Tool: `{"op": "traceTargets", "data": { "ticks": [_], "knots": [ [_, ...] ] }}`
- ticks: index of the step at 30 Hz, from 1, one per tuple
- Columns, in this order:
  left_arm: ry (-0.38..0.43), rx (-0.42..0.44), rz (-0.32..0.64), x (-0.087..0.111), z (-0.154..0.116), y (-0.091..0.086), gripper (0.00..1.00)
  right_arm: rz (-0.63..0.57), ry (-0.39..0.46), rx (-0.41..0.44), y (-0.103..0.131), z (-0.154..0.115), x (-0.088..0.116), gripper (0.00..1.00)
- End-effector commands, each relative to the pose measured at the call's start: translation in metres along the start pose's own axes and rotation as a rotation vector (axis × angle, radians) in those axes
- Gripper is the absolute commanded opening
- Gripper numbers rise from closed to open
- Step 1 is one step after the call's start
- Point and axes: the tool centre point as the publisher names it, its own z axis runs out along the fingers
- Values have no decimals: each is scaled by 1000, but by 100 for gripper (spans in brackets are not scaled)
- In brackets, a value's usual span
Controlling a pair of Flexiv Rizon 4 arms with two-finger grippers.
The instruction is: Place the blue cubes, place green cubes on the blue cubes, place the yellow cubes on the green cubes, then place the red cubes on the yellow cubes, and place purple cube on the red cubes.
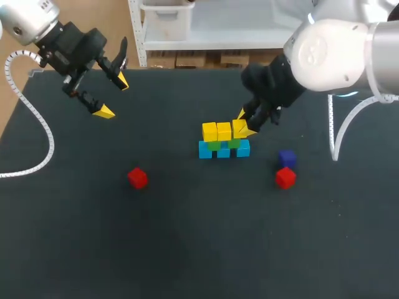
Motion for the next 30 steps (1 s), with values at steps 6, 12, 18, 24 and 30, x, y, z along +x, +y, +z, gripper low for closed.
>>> {"op": "traceTargets", "data": {
  "ticks": [6,12,18,24,30],
  "knots": [
    [1,5,2,1,-1,2,100,-2,-1,1,-1,2,-1,0],
    [1,5,2,1,-1,2,100,-1,0,1,-1,3,-3,0],
    [1,5,2,1,-1,2,100,2,0,0,-1,5,-3,0],
    [1,5,2,1,-1,2,100,3,0,-2,-1,6,-2,0],
    [1,5,2,1,-1,2,100,4,-1,-3,-1,7,-2,3]
  ]
}}
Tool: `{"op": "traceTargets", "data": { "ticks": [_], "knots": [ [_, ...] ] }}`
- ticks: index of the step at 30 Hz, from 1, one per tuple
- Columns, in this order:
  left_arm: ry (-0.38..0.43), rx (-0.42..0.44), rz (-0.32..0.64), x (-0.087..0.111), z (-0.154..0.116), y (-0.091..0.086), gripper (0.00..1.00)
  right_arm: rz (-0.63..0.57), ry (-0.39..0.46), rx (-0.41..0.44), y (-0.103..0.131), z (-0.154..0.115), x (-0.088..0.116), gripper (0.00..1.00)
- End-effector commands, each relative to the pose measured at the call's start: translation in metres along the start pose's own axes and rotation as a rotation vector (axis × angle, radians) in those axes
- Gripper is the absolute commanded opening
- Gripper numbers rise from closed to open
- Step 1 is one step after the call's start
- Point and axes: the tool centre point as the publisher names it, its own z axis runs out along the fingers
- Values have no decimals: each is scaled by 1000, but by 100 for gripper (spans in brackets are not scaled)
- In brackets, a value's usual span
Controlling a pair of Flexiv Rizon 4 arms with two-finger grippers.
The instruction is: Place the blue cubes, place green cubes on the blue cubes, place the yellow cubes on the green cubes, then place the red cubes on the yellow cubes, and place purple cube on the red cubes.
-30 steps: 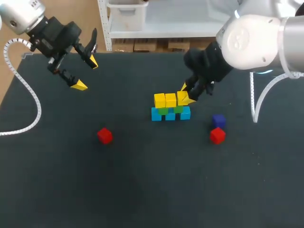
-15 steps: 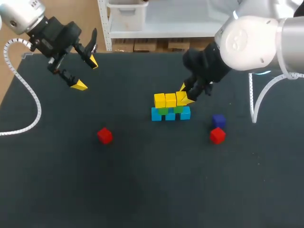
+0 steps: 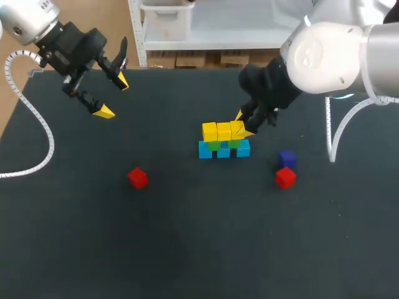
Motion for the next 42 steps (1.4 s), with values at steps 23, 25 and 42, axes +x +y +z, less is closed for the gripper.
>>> {"op": "traceTargets", "data": {
  "ticks": [23,25,42],
  "knots": [
    [1,5,2,1,-1,2,100,-7,-12,-15,-3,-2,3,100],
    [1,5,2,1,-1,2,100,-7,-17,-21,-3,-4,3,100],
    [1,5,2,1,-1,2,100,-10,-29,-24,18,-70,56,100]
  ]
}}
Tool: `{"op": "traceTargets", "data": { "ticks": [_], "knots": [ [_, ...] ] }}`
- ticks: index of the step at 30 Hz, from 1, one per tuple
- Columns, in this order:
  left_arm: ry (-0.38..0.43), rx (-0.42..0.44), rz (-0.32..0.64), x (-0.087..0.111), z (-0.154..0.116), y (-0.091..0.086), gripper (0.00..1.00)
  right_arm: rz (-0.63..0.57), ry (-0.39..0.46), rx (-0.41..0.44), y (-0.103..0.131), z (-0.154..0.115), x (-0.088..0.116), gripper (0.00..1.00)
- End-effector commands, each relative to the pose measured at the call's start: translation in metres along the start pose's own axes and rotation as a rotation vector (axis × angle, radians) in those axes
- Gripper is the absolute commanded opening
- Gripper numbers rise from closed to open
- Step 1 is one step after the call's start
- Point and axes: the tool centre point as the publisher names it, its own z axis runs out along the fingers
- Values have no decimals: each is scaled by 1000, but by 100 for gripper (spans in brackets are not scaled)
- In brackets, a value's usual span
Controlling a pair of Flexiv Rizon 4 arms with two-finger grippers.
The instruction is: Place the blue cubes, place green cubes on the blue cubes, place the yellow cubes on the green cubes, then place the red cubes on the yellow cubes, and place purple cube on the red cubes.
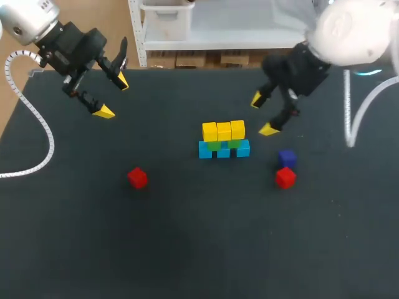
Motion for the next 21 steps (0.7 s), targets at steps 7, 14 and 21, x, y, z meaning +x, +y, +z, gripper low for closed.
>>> {"op": "traceTargets", "data": {
  "ticks": [7,14,21],
  "knots": [
    [1,5,2,1,-1,2,100,-138,-31,-28,55,-29,43,100],
    [1,5,2,1,-1,2,100,-226,-64,-77,79,-21,54,100],
    [1,5,2,1,-1,2,100,-256,-84,-113,94,-6,56,100]
  ]
}}
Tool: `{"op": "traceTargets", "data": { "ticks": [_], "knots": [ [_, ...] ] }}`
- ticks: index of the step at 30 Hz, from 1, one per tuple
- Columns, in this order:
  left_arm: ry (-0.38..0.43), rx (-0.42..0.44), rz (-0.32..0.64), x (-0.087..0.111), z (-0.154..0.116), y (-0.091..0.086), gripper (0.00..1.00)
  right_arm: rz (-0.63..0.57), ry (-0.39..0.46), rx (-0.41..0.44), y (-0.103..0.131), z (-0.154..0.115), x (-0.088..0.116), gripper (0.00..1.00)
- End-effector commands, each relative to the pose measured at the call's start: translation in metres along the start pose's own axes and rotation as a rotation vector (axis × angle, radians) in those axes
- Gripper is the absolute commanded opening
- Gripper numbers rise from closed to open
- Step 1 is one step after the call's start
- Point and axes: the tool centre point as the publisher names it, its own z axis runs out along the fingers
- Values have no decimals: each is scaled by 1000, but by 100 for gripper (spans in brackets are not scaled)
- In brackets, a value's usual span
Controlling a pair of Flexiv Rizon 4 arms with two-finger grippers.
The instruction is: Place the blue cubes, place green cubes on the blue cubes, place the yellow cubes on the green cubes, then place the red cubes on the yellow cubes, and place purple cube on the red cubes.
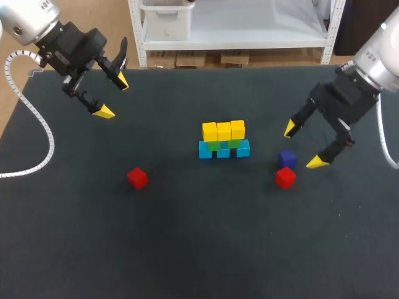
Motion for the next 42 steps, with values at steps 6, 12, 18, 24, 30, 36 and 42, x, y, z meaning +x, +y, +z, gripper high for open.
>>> {"op": "traceTargets", "data": {
  "ticks": [6,12,18,24,30,36,42],
  "knots": [
    [1,4,2,1,-1,2,100,-17,-28,-21,14,20,-1,100],
    [1,4,2,1,-1,2,100,-22,-37,-36,21,33,-1,100],
    [1,4,2,1,-1,2,100,-27,-47,-44,20,48,1,100],
    [1,4,2,1,-1,2,100,-27,-47,-56,23,60,4,100],
    [1,4,2,1,-1,2,100,-22,-23,-60,24,63,13,100],
    [1,4,2,1,-1,2,100,-7,0,-43,25,55,22,100],
    [1,4,2,1,-1,2,100,-3,4,-40,25,52,24,100]
  ]
}}
